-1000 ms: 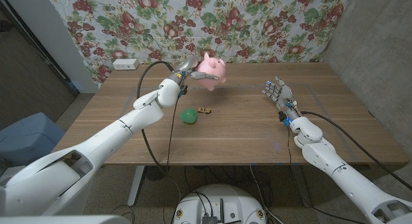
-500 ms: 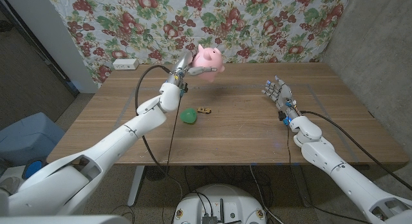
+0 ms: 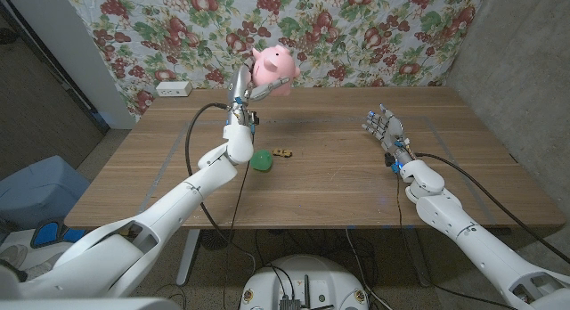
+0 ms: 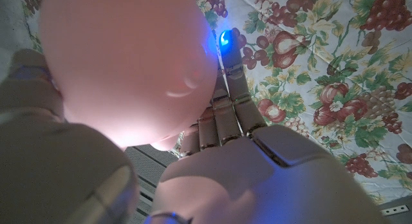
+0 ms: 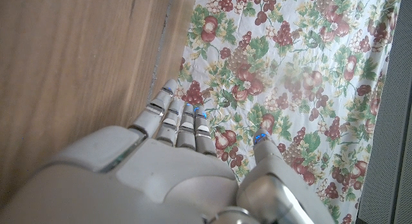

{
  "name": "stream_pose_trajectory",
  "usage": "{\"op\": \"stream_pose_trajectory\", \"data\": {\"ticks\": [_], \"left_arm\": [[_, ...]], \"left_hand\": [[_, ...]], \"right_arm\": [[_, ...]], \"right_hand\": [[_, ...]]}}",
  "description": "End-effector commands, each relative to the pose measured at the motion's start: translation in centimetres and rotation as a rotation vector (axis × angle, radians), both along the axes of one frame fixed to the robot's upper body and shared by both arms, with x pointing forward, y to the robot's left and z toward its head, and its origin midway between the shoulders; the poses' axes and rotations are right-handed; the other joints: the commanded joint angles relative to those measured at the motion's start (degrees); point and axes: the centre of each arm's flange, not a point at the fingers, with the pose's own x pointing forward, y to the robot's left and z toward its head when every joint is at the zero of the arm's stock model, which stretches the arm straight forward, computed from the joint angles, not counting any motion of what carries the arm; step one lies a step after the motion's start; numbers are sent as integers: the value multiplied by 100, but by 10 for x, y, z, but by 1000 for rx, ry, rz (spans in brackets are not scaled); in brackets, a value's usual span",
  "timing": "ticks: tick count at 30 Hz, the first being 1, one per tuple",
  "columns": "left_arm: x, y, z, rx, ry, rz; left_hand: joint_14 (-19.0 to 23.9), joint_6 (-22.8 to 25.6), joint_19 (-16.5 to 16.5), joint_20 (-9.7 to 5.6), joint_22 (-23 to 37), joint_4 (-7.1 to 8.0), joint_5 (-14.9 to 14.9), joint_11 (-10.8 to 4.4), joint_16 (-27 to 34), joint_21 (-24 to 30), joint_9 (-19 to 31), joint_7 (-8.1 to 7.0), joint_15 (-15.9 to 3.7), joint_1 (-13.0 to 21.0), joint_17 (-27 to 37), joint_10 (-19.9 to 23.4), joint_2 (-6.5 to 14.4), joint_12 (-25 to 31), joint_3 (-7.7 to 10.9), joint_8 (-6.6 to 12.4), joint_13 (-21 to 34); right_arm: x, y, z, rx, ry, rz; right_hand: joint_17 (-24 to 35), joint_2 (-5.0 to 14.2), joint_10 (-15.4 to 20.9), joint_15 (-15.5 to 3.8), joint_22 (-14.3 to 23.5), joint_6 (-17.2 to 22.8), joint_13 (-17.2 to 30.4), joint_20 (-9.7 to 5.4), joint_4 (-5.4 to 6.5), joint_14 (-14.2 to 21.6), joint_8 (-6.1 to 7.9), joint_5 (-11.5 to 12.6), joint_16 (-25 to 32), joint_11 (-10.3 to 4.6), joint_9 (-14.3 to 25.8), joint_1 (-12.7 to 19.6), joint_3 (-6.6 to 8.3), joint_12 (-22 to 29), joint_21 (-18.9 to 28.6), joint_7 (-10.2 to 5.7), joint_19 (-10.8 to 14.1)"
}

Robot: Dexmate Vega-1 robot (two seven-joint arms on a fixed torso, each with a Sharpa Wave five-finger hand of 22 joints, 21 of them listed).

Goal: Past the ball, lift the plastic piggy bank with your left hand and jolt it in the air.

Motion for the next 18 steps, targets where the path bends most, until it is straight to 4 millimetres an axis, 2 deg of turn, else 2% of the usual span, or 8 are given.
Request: {"op": "stream_pose_trajectory", "data": {"ticks": [1, 10, 18], "left_arm": [[-4, 5, -9, -93, -82, -16], [-4, 4, -8, -68, -59, -9], [-4, 0, 0, 61, 71, 25]], "left_hand": [[1752, 2187, -243, -809, 11, 6, 45, -1896, 13, 34, 27, -1303, -2035, 3115, 24, 1931, 2737, 47, 425, 42, 12], [1747, 2179, -262, -810, 10, 6, 43, -1920, 2, 51, 31, -1308, -2035, 3108, 19, 1922, 2730, 38, 427, 37, 16], [1754, 2180, -276, -808, 9, 6, 43, -1914, 6, 63, 32, -1313, -2035, 3104, 29, 1936, 2728, 45, 430, 34, 30]], "right_arm": [[0, 1, 0, -3, 1, -1], [-2, 0, -1, 1, 2, -7], [-3, 0, -1, 4, 1, -5]], "right_hand": [[-6, 162, 20, 10, 11, 26, 11, 5, -19, 51, 0, 22, -17, 0, 8, 36, 39, 19, -5, -36, 58], [-6, 163, 20, 10, 11, 32, 11, 9, -17, 55, 2, 21, -16, -6, 8, 34, 39, 19, -11, -31, 60], [-6, 163, 30, 9, 11, 31, 11, 7, -15, 53, 2, 21, -17, -2, 8, 33, 39, 23, -15, -34, 61]]}}
